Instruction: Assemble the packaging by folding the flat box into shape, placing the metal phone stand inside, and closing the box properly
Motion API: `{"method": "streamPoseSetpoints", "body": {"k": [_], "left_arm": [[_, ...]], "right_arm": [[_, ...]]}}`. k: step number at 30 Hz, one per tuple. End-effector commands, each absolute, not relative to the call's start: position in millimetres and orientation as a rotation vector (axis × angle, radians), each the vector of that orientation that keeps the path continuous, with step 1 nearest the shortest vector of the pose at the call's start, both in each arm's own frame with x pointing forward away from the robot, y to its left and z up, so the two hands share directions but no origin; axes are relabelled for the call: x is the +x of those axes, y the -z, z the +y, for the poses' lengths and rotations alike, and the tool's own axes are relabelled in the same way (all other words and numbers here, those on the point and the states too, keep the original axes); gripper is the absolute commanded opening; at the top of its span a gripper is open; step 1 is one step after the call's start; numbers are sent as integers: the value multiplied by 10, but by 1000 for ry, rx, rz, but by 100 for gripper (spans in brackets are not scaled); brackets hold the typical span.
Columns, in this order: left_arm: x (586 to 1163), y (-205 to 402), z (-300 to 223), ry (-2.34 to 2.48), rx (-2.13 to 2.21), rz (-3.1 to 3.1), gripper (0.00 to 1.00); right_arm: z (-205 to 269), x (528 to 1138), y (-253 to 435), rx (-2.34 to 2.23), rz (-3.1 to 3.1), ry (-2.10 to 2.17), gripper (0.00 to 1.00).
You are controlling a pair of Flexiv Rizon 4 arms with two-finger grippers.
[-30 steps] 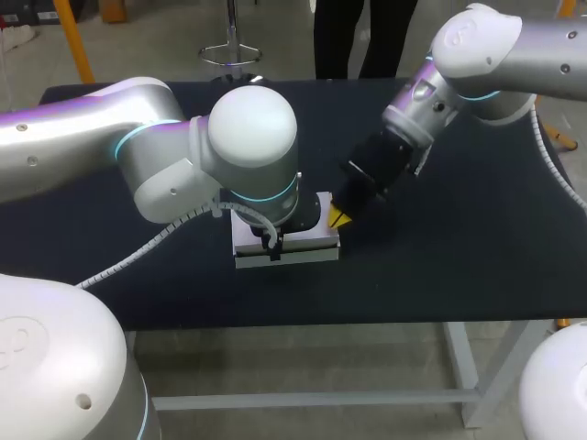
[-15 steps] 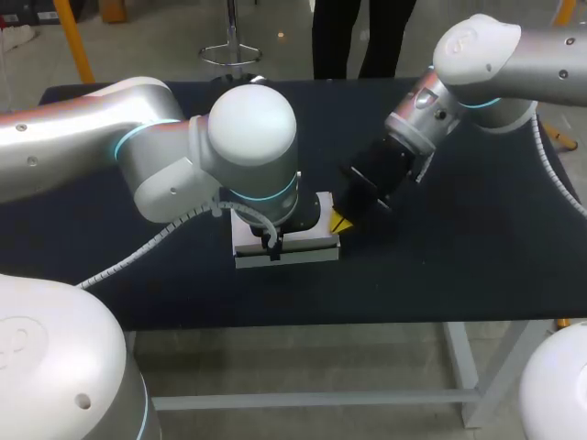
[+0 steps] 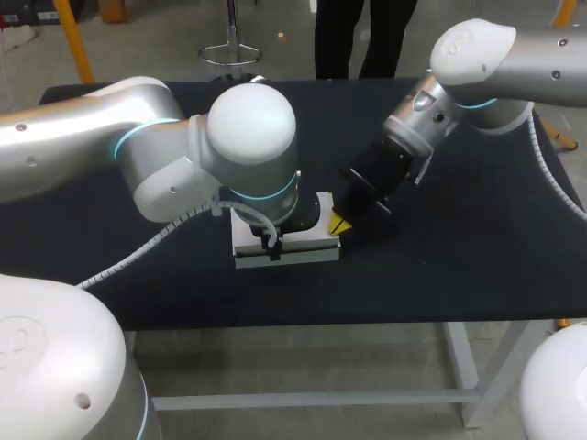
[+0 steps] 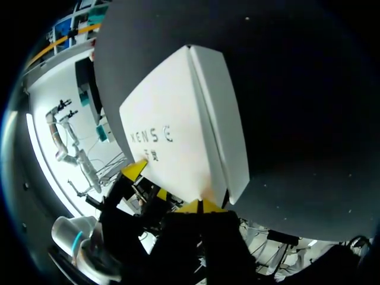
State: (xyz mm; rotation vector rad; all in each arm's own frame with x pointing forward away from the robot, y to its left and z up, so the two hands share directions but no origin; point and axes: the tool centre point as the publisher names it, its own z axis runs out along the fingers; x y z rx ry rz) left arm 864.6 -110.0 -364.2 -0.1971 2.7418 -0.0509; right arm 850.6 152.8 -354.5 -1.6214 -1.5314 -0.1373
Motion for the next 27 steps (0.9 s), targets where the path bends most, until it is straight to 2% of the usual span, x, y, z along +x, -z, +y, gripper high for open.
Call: {"method": "streamPoseSetpoints", "body": {"k": [1,16,27], "left_arm": [[8604,3636,-1083,54,-195,2740,50],[8538,3557,-1026,89,-203,2726,60],[8483,3466,-944,158,-208,2725,60]], "right_arm": [[1523,8519,3553,-1615,-1531,134,0],[1544,8528,3538,-1615,-1535,134,0],[1567,8536,3536,-1610,-1541,130,0]]}}
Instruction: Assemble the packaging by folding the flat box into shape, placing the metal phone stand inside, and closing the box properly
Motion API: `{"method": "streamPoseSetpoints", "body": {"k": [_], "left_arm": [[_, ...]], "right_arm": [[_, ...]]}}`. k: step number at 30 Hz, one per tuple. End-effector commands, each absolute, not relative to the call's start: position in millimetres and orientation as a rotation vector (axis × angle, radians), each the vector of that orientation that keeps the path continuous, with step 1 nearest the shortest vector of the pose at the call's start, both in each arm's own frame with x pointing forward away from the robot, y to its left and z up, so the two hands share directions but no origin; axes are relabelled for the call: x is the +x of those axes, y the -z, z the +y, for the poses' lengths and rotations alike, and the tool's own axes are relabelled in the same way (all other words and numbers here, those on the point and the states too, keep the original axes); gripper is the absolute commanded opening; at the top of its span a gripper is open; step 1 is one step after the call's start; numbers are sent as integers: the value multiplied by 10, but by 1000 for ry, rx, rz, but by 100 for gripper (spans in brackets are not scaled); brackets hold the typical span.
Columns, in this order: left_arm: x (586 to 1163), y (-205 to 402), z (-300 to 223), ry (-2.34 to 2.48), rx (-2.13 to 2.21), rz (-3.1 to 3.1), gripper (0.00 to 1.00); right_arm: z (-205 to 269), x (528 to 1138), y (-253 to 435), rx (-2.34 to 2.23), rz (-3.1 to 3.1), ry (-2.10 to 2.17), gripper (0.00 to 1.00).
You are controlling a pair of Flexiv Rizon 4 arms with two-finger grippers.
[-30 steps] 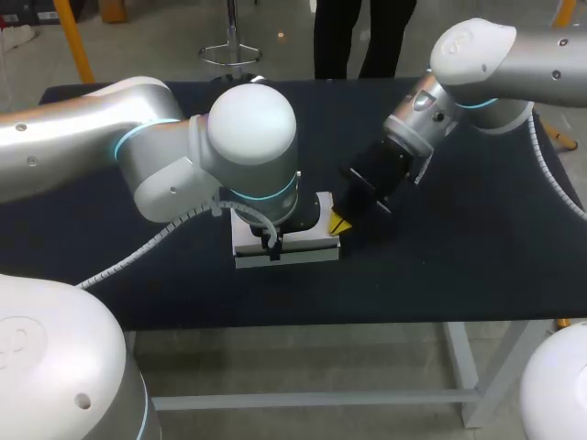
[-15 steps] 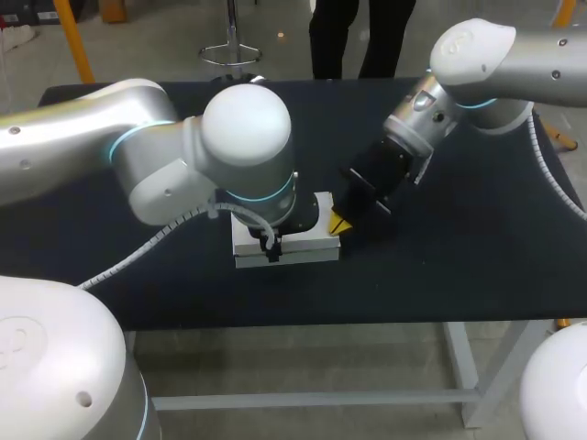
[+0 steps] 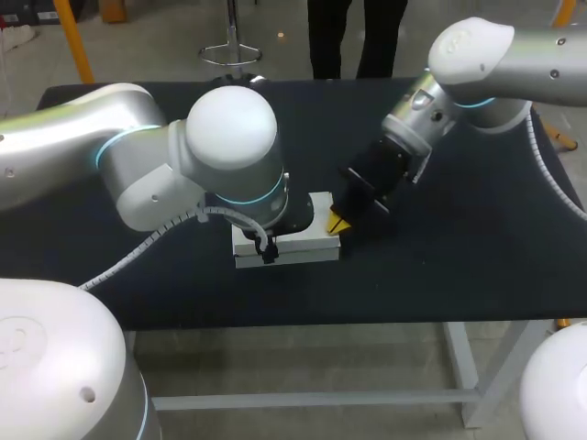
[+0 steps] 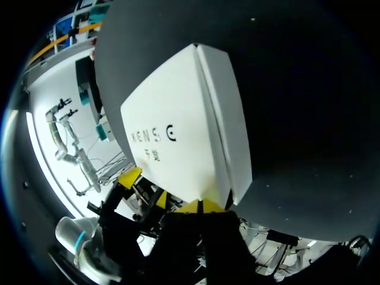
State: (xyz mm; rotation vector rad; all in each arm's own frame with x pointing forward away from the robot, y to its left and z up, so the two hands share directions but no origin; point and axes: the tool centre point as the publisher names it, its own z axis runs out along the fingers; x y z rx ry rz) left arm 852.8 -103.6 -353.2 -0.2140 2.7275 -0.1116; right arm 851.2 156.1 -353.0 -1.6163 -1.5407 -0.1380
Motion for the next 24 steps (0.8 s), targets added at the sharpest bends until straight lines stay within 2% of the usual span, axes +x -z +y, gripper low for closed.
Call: {"method": "streamPoseSetpoints", "body": {"k": [1,4,7,8,9,10,24], "left_arm": [[8475,3442,-928,174,-209,2725,60],[8448,3358,-875,230,-205,2715,57],[8411,3268,-836,294,-206,2705,41],[8407,3246,-825,309,-208,2702,25],[8405,3226,-814,326,-221,2698,4],[8409,3208,-803,343,-229,2704,0],[8557,3368,-736,458,-422,2823,0]], "right_arm": [[1568,8536,3538,-1610,-1540,129,0],[1570,8538,3544,-1609,-1538,128,0],[1571,8539,3550,-1609,-1536,128,0],[1571,8539,3553,-1608,-1535,127,0],[1572,8540,3556,-1607,-1535,126,0],[1573,8541,3558,-1607,-1534,126,0],[1578,8532,3571,-1607,-1532,125,0]]}}
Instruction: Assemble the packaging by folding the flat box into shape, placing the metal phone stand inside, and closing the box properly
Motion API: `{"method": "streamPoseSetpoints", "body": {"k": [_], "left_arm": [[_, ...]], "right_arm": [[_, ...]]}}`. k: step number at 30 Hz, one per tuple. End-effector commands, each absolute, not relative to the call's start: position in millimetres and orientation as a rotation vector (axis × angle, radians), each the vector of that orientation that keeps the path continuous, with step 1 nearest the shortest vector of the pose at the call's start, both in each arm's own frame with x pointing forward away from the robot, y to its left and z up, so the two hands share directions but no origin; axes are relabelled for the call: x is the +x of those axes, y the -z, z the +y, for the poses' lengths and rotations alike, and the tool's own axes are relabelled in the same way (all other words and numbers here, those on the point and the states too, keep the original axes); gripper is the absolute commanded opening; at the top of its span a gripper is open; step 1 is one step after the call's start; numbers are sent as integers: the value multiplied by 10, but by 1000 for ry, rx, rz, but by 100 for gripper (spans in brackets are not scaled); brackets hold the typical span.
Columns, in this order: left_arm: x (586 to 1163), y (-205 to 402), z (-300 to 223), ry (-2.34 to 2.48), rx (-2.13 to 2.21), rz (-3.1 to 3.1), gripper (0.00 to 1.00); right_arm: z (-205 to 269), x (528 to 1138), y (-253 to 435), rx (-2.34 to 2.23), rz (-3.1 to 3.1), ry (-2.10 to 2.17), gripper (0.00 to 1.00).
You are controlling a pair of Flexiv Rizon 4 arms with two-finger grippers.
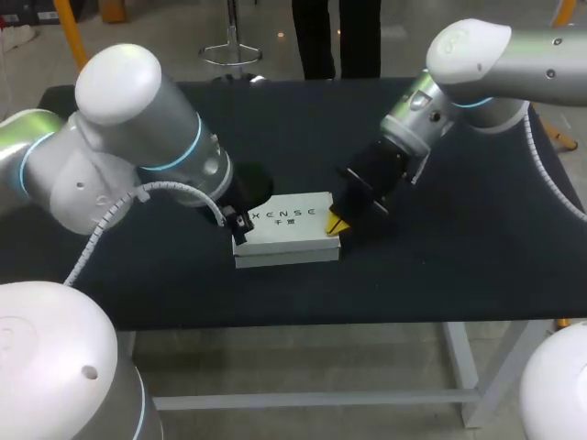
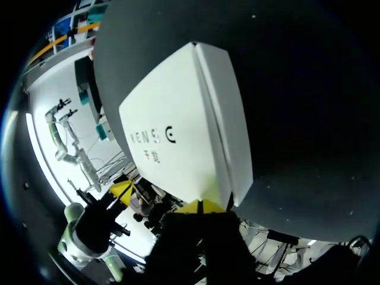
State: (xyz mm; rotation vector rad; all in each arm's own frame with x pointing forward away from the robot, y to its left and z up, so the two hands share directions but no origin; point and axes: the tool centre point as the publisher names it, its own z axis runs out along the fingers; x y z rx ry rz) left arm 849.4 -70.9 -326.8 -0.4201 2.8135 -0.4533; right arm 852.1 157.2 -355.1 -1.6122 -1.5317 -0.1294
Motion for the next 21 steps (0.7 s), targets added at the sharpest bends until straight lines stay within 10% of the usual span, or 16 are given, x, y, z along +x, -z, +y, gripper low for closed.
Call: {"method": "streamPoseSetpoints", "body": {"k": [1,21], "left_arm": [[8563,3389,-739,457,-428,2827,0],[8506,3611,-695,417,-490,2855,0]], "right_arm": [[1578,8531,3572,-1606,-1532,125,0],[1574,8512,3635,-1610,-1515,111,0]]}}
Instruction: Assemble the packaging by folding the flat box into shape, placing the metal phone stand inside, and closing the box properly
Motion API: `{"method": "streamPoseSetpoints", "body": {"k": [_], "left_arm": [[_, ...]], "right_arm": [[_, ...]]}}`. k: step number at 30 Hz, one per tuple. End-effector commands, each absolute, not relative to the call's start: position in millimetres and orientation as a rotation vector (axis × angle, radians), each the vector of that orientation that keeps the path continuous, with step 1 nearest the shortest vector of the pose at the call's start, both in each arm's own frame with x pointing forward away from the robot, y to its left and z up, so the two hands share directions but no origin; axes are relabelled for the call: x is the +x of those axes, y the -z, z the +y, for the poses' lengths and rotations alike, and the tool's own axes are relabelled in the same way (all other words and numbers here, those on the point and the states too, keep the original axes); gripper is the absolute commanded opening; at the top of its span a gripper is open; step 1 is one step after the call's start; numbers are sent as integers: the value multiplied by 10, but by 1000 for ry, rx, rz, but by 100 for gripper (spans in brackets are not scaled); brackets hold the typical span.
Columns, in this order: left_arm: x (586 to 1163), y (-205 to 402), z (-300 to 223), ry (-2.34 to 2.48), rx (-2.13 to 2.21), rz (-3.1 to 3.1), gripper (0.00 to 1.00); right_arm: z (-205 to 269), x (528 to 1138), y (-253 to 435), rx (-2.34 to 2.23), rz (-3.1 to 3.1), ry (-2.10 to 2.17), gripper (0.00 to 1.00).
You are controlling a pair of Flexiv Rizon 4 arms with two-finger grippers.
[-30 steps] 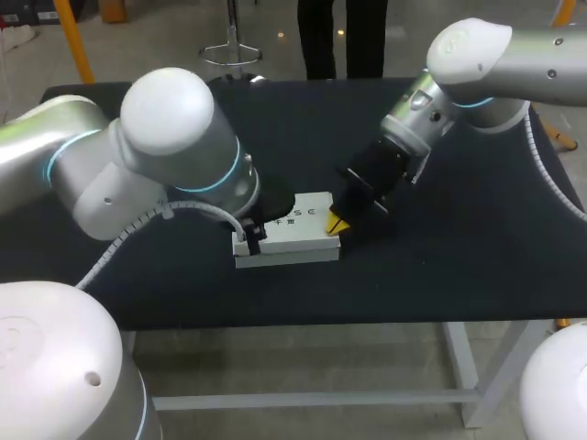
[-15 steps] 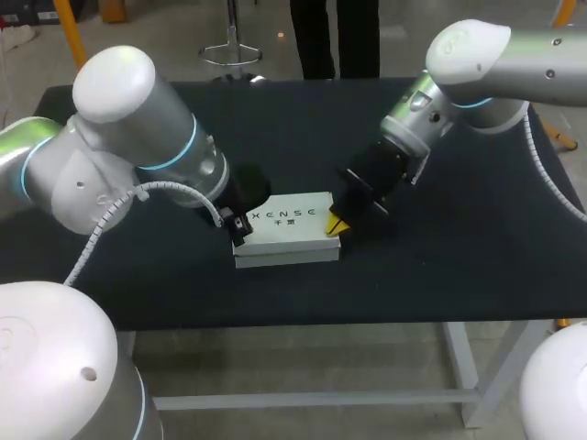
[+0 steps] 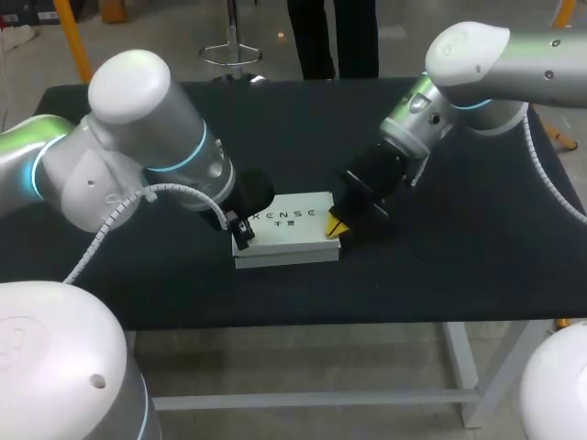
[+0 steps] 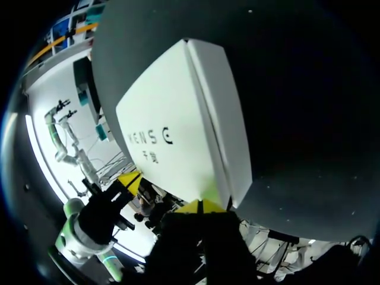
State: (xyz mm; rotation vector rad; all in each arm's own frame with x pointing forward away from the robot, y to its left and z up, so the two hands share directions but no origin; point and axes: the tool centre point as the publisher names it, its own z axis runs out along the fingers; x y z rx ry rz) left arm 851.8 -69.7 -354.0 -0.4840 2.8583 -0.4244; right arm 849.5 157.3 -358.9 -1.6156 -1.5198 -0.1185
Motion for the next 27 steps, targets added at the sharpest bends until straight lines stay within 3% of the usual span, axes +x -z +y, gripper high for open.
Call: {"method": "streamPoseSetpoints", "body": {"k": [1,16,27], "left_arm": [[8502,3621,-691,421,-494,2855,0],[8475,3843,-653,486,-536,2876,0],[8441,3648,-648,513,-505,2830,0]], "right_arm": [[1574,8511,3644,-1612,-1512,109,0],[1575,8520,3785,-1617,-1484,84,0],[1600,8497,3659,-1617,-1515,117,0]]}}
